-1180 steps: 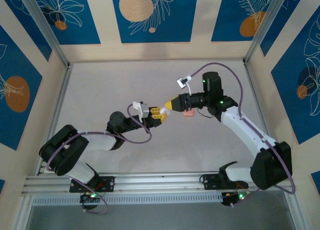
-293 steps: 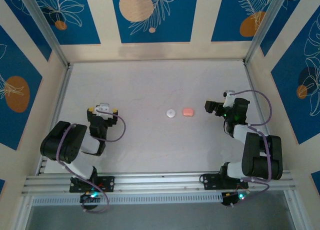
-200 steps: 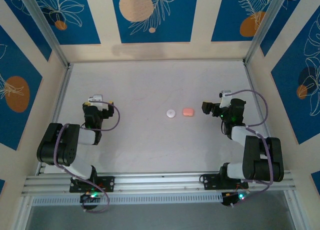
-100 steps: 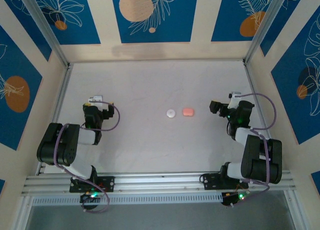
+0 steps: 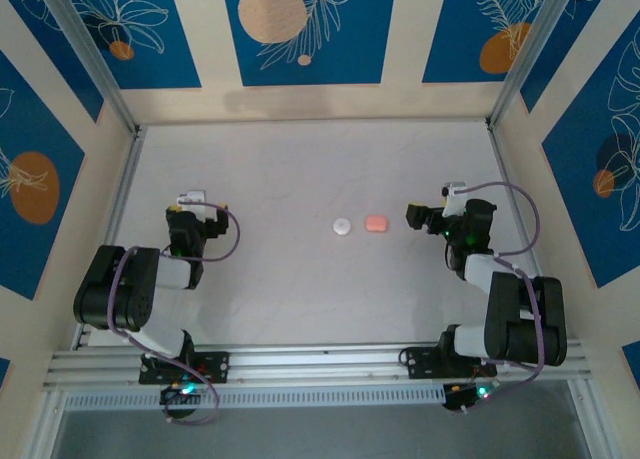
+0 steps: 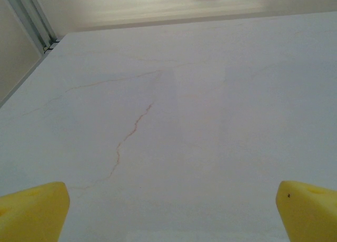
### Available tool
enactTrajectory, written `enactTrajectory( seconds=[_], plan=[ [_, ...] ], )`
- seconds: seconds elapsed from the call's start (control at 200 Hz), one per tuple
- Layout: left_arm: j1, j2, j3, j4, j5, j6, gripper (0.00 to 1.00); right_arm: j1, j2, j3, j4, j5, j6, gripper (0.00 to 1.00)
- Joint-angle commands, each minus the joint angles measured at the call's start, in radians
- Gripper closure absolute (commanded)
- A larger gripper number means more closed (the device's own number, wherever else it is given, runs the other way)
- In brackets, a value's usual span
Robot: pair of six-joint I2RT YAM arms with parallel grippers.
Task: Insert the wireless bluetooth earbuds into the charging case
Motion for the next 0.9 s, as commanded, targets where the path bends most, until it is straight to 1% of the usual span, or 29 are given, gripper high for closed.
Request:
enactTrajectory(
  seconds=[0.0,0.125,0.255,0.31,0.41,0.475,0.53,0.55,0.585,0.62,0.65,0.7,0.74,0.78,0.815,0.855,0.895],
  plan=[
    [0.006,-0.01,-0.004,0.005,0.017,-0.007,0.0,-0.012,0.012,0.03,-0.002,-0.019,-0.015,0.01],
    [0.006,-0.011,-0.004,0.005,0.019,-0.009,0.0,-0.041,0.006,0.017,0.014,-0.041,0.01,0.01],
    [0.006,-0.01,-0.002,0.0,0.026,-0.005,0.0,-0.042,-0.016,-0.019,0.07,-0.04,0.049,0.01],
    [0.006,-0.01,0.001,-0.004,0.03,-0.004,0.0,-0.021,-0.011,-0.037,0.121,-0.033,0.072,0.01],
    [0.006,-0.011,0.005,-0.013,0.047,0.002,0.0,0.063,0.029,-0.015,0.15,0.059,0.048,0.01],
    [0.006,-0.01,0.009,-0.018,0.054,0.005,0.0,0.102,0.095,0.025,0.141,0.101,0.021,0.01],
    [0.006,-0.01,0.01,-0.022,0.06,0.008,0.0,0.124,0.171,0.035,0.193,0.129,0.013,0.01],
    [0.006,-0.01,0.011,-0.024,0.062,0.009,0.0,0.123,0.177,0.024,0.217,0.137,0.019,0.01],
    [0.006,-0.01,0.013,-0.027,0.068,0.012,0.0,0.109,0.161,0.016,0.197,0.126,0.021,0.01],
    [0.006,-0.01,0.015,-0.03,0.074,0.014,0.0,0.102,0.175,-0.002,0.245,0.104,0.022,0.01],
    [0.005,-0.01,0.016,-0.032,0.078,0.016,0.0,0.112,0.192,-0.011,0.287,0.115,0.018,0.01],
    [0.006,-0.01,0.019,-0.036,0.087,0.019,0.0,0.128,0.181,0.0,0.239,0.148,0.007,0.01],
    [0.006,-0.011,0.019,-0.039,0.092,0.021,0.0,0.128,0.191,-0.007,0.274,0.151,0.011,0.01],
    [0.006,-0.01,0.021,-0.041,0.098,0.023,0.0,0.127,0.184,0.0,0.242,0.15,0.01,0.01],
    [0.006,-0.009,0.022,-0.045,0.104,0.025,0.0,0.127,0.189,-0.005,0.267,0.149,0.011,0.01],
    [0.006,-0.01,0.024,-0.049,0.11,0.027,0.0,0.126,0.185,0.0,0.247,0.149,0.01,0.01],
    [0.006,-0.01,0.024,-0.049,0.111,0.028,0.0,0.126,0.188,-0.004,0.264,0.149,0.011,0.01]
  ],
)
